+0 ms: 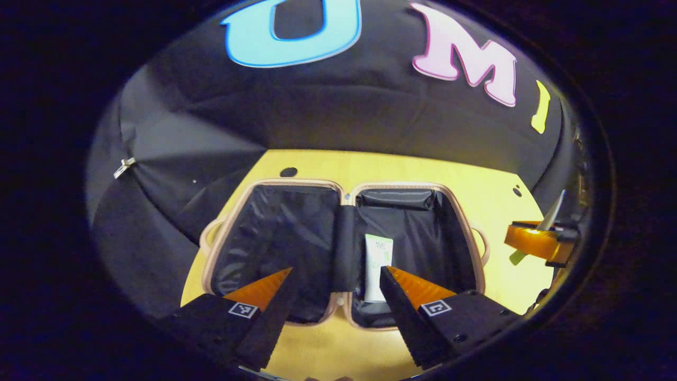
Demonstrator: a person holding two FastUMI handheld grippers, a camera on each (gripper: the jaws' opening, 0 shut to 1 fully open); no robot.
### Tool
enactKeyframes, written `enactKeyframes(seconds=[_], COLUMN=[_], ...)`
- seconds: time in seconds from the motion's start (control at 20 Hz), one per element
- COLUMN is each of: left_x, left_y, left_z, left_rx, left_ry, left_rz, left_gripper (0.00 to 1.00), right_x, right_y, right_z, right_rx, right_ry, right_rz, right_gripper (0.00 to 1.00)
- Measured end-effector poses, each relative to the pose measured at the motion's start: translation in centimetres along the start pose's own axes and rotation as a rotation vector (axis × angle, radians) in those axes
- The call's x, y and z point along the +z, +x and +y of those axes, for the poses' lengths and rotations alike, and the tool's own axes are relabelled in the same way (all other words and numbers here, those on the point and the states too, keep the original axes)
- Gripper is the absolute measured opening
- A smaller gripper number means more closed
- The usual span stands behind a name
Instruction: First open the suitcase, pack the skin care products into it, and then close the suitcase.
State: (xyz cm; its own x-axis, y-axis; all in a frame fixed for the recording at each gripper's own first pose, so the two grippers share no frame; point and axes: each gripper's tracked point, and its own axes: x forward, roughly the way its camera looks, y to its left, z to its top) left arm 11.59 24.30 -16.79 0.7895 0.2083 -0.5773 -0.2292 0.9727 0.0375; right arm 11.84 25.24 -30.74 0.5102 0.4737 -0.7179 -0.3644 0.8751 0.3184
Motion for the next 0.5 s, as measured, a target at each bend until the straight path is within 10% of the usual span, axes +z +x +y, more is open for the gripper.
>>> enactKeyframes(seconds=[0.5], left_x=[-5.9], left_y=[-11.0], left_z=[7.3], left_rx=[0.004], left_ry=[-0.238], left_rz=[-0.076], left_gripper=[0.95], right_x=[-8.0], right_y=[10.5], right_z=[0.8], right_rx=[-0.208], right_ry=[0.11], right_rz=[0.341], right_gripper=[0.25])
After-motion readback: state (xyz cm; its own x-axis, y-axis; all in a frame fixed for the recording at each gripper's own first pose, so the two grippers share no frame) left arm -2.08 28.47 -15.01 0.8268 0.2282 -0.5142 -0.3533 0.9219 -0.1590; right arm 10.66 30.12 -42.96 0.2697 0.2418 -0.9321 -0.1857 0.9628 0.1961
